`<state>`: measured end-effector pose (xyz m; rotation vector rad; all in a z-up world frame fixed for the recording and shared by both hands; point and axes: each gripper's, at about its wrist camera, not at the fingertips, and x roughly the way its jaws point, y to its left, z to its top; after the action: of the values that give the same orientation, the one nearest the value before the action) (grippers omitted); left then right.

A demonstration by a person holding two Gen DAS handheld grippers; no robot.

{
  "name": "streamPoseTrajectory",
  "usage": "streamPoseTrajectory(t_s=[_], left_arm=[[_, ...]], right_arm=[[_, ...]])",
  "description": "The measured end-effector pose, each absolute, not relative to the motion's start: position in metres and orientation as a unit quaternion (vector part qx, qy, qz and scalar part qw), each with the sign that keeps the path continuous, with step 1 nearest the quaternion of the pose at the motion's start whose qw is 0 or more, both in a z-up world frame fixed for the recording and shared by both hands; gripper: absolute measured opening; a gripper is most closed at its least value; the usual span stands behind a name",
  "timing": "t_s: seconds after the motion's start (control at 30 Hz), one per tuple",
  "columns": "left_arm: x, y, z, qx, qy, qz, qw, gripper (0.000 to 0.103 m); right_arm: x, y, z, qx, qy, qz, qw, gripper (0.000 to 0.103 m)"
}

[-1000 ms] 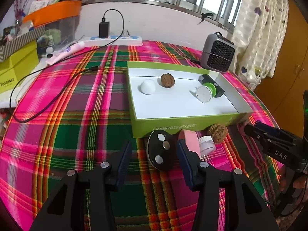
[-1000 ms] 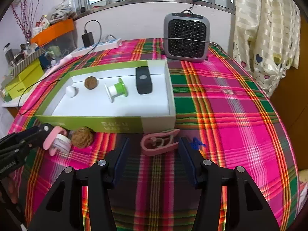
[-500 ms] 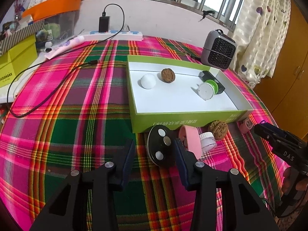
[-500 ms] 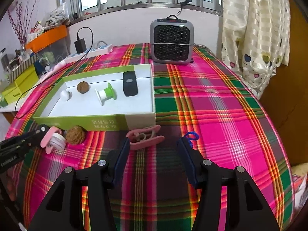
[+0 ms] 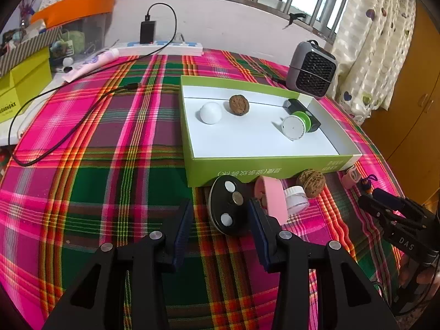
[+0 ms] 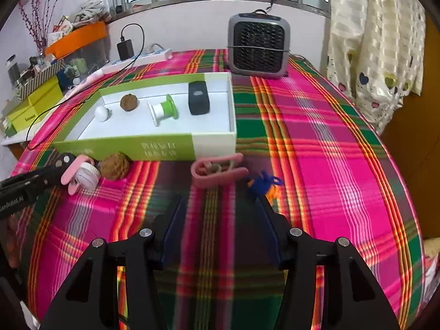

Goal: Organize objects
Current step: 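Move left tool to the black dotted disc while right tool moves to the blue-orange toy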

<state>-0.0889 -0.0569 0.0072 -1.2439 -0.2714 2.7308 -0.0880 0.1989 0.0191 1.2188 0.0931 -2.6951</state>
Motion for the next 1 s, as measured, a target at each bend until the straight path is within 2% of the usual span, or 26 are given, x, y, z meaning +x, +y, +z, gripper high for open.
streamPoseTrajectory(t_s=[0.43, 1.0], left_arm=[[-0.089, -0.056, 0.007, -0.412, -0.093, 0.904, 0.064, 0.040], [-0.090, -0.055, 0.007, -0.414, -0.084, 0.904, 0.063, 0.041]], right_arm=[[-0.089, 0.209, 0.030, 0.382, 0.021, -0.921, 0.069, 0.053], [-0.113, 0.220, 0.014, 0.432, 0.037, -0.897, 0.092, 0.053]])
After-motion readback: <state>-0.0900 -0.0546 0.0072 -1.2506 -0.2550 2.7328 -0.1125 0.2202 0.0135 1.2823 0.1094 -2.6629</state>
